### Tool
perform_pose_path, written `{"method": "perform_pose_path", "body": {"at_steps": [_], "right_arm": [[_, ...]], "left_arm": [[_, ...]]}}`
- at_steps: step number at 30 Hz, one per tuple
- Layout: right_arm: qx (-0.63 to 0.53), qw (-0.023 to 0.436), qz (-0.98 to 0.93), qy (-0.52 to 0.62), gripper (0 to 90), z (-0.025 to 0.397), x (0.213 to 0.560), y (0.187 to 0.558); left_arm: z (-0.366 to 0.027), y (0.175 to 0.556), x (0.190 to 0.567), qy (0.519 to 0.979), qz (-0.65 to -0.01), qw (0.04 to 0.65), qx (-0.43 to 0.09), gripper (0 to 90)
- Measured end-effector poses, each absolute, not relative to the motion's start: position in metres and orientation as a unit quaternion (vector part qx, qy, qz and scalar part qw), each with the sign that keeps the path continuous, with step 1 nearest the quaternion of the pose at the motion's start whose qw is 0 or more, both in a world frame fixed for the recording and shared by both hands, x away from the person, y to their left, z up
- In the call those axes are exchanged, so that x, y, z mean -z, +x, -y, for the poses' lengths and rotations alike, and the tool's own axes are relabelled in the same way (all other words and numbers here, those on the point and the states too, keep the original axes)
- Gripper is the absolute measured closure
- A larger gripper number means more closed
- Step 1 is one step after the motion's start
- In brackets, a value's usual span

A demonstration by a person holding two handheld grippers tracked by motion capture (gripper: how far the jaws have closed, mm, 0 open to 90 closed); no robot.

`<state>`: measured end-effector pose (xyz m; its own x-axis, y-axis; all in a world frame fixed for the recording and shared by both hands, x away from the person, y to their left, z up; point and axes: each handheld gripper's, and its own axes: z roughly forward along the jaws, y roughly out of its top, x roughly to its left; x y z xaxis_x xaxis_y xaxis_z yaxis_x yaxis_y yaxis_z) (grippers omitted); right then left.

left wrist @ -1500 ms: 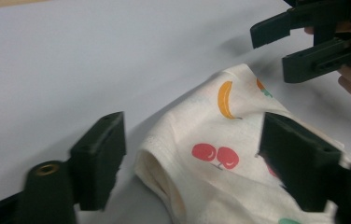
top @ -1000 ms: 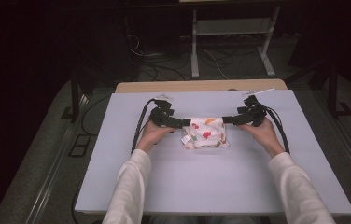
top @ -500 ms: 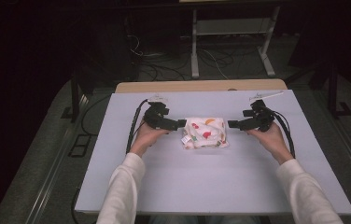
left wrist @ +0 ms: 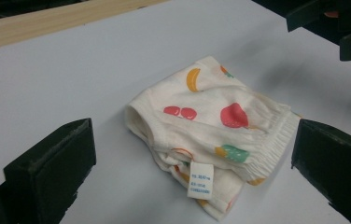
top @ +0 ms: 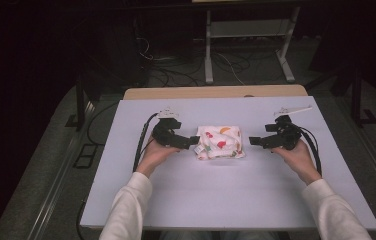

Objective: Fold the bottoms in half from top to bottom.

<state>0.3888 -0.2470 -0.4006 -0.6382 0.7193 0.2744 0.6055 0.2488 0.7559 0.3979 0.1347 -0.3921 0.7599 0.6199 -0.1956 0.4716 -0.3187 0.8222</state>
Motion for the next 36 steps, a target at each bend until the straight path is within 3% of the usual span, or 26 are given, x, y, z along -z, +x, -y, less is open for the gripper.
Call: {"method": "perform_pose_path", "body": {"at_steps": [21, 36], "right_arm": [[-0.458, 0.082, -0.777, 0.424, 0.0, 0.264, 0.409, 0.343], [-0.459, 0.086, -0.781, 0.416, 0.0, 0.265, 0.415, 0.315]], "left_arm": [[-0.156, 0.358, 0.390, 0.800, -0.328, 0.493, -0.094, 0.0], [-0.175, 0.326, 0.413, 0.798, -0.332, 0.493, -0.097, 0.0]]}}
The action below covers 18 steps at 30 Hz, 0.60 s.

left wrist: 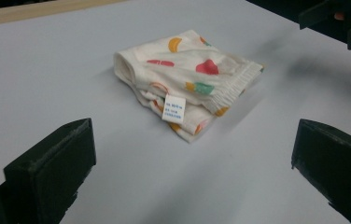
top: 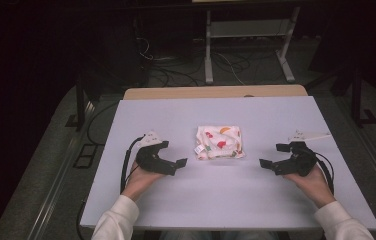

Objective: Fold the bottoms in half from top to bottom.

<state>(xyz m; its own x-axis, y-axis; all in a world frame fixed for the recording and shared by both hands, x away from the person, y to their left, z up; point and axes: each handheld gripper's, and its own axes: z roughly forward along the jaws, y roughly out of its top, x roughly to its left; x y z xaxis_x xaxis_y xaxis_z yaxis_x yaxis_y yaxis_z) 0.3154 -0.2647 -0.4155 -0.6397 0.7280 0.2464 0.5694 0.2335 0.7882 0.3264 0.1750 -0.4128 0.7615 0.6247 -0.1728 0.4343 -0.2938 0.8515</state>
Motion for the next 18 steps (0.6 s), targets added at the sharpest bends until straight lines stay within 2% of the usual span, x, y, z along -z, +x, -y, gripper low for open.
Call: {"method": "perform_pose_path", "body": {"at_steps": [18], "right_arm": [[-0.456, 0.099, -0.783, 0.411, 0.0, 0.273, 0.430, 0.283]], "left_arm": [[-0.197, 0.289, 0.423, 0.786, -0.330, 0.507, -0.124, 0.0]]}}
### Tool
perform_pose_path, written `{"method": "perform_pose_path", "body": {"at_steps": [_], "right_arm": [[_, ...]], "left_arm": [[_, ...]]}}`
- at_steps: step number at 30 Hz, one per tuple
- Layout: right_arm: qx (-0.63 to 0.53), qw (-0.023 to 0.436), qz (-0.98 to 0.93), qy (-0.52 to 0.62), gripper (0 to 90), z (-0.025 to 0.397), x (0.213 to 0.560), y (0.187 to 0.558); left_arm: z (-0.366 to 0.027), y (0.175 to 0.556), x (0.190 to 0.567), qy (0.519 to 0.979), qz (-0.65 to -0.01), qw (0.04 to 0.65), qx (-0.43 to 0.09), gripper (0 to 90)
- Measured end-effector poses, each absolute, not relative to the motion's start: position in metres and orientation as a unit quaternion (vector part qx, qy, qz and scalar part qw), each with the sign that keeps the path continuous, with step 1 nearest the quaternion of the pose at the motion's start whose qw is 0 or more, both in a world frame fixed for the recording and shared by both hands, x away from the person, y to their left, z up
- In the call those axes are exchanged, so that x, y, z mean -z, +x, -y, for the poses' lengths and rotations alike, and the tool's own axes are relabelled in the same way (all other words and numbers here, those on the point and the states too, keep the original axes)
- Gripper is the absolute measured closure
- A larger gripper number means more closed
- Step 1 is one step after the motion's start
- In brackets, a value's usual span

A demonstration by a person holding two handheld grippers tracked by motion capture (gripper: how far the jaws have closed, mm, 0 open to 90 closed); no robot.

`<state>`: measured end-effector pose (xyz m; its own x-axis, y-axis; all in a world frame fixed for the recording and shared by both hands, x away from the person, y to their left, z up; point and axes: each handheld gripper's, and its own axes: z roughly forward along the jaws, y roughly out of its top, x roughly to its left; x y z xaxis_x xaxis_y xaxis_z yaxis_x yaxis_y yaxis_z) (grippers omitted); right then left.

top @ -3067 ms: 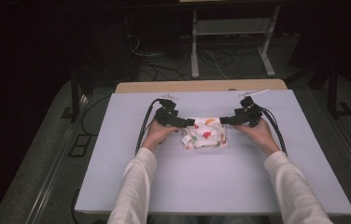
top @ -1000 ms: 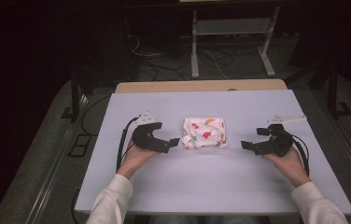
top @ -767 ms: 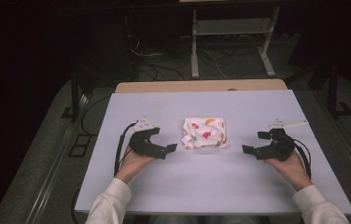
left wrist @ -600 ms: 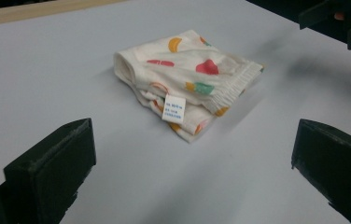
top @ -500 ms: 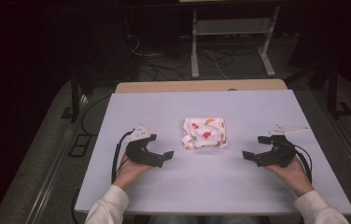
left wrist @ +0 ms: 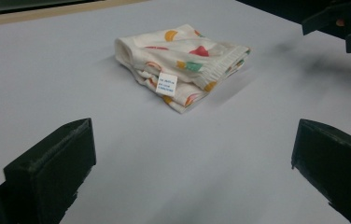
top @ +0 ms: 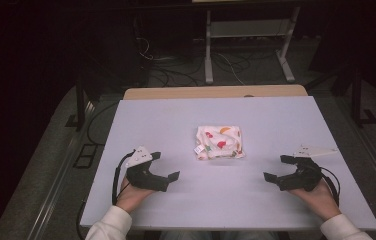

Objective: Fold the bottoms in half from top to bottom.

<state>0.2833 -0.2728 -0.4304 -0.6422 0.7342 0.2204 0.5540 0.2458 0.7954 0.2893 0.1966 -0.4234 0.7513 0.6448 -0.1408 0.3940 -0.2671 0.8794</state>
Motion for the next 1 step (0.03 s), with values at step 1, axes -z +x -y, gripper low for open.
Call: {"method": "perform_pose_path", "body": {"at_steps": [1], "right_arm": [[-0.456, 0.100, -0.782, 0.412, 0.0, 0.2737, 0.4311, 0.2833]], "left_arm": [[-0.1973, 0.2890, 0.4251, 0.787, -0.332, 0.506, -0.121, 0.0]]}}
